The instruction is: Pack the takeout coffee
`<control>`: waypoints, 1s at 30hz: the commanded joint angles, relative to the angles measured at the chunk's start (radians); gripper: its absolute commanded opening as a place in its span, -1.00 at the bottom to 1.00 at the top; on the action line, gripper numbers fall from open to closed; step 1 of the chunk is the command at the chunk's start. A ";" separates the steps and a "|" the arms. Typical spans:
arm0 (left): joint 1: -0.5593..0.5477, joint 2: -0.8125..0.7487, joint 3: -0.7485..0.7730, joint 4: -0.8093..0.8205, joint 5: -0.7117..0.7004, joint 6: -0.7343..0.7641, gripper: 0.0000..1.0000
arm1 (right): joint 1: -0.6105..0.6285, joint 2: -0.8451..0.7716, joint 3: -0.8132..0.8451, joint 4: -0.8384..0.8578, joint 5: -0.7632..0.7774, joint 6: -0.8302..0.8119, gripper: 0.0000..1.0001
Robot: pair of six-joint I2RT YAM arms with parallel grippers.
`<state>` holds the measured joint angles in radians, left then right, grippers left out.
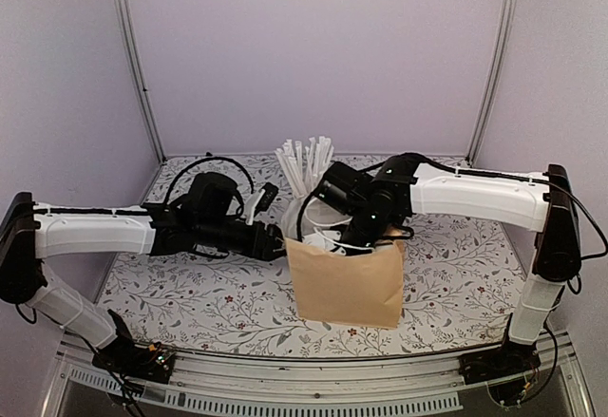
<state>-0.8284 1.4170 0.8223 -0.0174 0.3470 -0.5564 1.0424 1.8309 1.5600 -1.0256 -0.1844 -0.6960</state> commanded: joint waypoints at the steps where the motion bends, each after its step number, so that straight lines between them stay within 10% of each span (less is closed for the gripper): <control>1: -0.012 -0.028 -0.010 -0.061 -0.056 -0.003 0.24 | 0.002 0.006 0.009 -0.190 0.053 0.006 0.35; 10: -0.031 -0.073 -0.010 -0.095 -0.088 -0.010 0.25 | 0.004 -0.038 0.118 -0.220 0.035 0.001 0.96; 30: -0.050 -0.137 0.109 -0.188 -0.121 0.058 0.26 | 0.027 -0.096 0.253 -0.284 -0.023 -0.016 0.98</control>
<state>-0.8593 1.3304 0.8749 -0.1848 0.2447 -0.5308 1.0618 1.7805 1.7855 -1.2869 -0.1719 -0.6968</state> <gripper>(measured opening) 0.630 0.989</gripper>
